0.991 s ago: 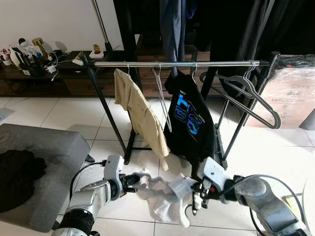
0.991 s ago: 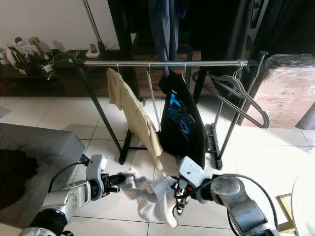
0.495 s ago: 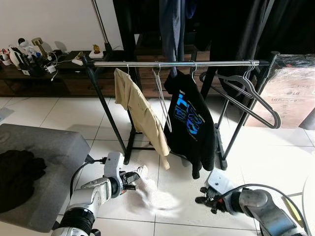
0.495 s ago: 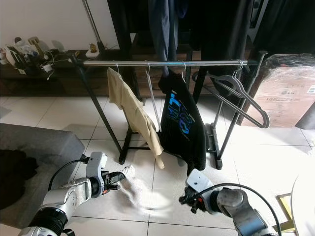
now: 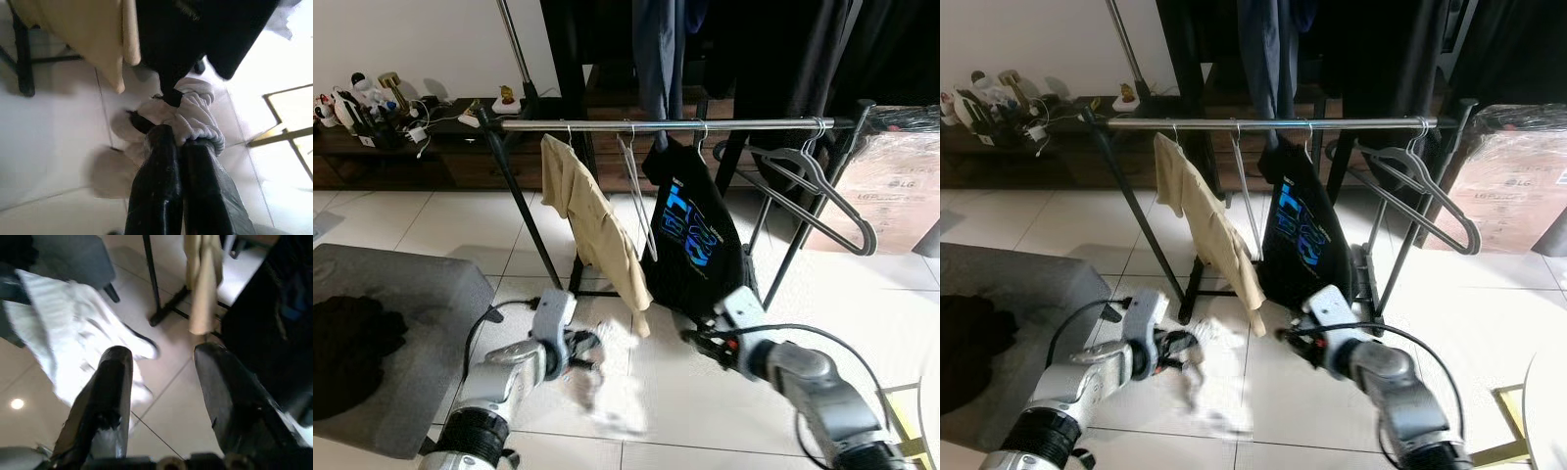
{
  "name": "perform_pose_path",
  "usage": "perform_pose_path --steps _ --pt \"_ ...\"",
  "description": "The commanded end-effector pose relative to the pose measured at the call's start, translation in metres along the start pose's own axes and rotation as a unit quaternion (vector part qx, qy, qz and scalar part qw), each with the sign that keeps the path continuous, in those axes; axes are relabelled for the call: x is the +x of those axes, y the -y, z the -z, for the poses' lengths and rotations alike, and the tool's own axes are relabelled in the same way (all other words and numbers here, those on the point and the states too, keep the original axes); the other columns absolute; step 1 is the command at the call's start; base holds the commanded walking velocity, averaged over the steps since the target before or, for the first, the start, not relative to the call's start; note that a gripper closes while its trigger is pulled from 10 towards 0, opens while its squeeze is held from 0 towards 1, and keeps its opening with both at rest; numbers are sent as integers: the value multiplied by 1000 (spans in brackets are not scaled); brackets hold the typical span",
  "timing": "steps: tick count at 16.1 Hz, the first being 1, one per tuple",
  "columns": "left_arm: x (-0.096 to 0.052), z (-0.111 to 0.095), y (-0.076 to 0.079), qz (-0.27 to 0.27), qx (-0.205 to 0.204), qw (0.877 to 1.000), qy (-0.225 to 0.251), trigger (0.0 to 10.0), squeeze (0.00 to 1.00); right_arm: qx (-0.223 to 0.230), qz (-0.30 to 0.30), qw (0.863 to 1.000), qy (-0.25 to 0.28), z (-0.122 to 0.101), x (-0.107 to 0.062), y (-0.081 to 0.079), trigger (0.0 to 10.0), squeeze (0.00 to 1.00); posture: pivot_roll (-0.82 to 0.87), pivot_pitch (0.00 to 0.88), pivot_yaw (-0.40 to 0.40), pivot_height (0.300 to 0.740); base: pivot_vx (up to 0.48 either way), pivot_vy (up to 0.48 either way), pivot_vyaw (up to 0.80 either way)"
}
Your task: Hang hanger
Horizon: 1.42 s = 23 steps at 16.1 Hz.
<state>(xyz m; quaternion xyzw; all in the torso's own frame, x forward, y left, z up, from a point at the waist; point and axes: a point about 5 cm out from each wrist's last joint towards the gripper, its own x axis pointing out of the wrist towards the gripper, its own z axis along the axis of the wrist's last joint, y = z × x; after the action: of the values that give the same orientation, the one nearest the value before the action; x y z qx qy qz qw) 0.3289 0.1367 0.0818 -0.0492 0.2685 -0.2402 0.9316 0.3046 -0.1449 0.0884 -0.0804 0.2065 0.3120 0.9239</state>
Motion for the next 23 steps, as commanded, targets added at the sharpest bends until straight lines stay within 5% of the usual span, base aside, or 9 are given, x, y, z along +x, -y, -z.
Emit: perform_pose_path --steps 1,3,4,5,6,7,8,14,23 --pt "-1 -7 4 -4 4 1000 8 0 0 -3 -3 1000 5 -4 -2 -5 10000 0 -117 147 66 740 0 0 0" --pt "3 -24 18 1 -3 999 37 0 0 -20 2 1000 2 -8 -4 -10 10000 0 -123 140 70 740 0 0 0" --pt "4 -33 25 9 -17 999 51 0 0 -17 4 1000 9 -10 -4 -12 10000 565 -124 134 72 740 0 0 0" --pt "6 -42 34 20 -30 997 65 0 0 -16 3 1000 15 -13 -4 -15 10000 1000 -125 132 75 740 0 0 0" --pt "7 -46 39 26 -38 996 71 0 0 -18 2 1000 14 -14 -5 -17 10000 1000 -126 129 77 740 0 0 0" --pt "9 -52 50 42 -47 995 78 0 0 -21 26 999 14 -17 -4 -17 10000 659 -127 126 79 740 0 0 0" --pt "13 -57 57 48 -53 994 82 0 0 -26 29 999 14 -19 -4 -21 10000 0 -128 123 82 740 0 0 0" --pt "18 -63 75 62 -65 993 78 0 0 -16 111 993 42 -35 -2 -24 10000 0 -133 111 89 740 0 0 0" --pt "18 -71 84 80 -79 991 78 0 0 -34 170 985 0 -22 -1 -14 10000 0 -131 131 88 740 0 0 0"
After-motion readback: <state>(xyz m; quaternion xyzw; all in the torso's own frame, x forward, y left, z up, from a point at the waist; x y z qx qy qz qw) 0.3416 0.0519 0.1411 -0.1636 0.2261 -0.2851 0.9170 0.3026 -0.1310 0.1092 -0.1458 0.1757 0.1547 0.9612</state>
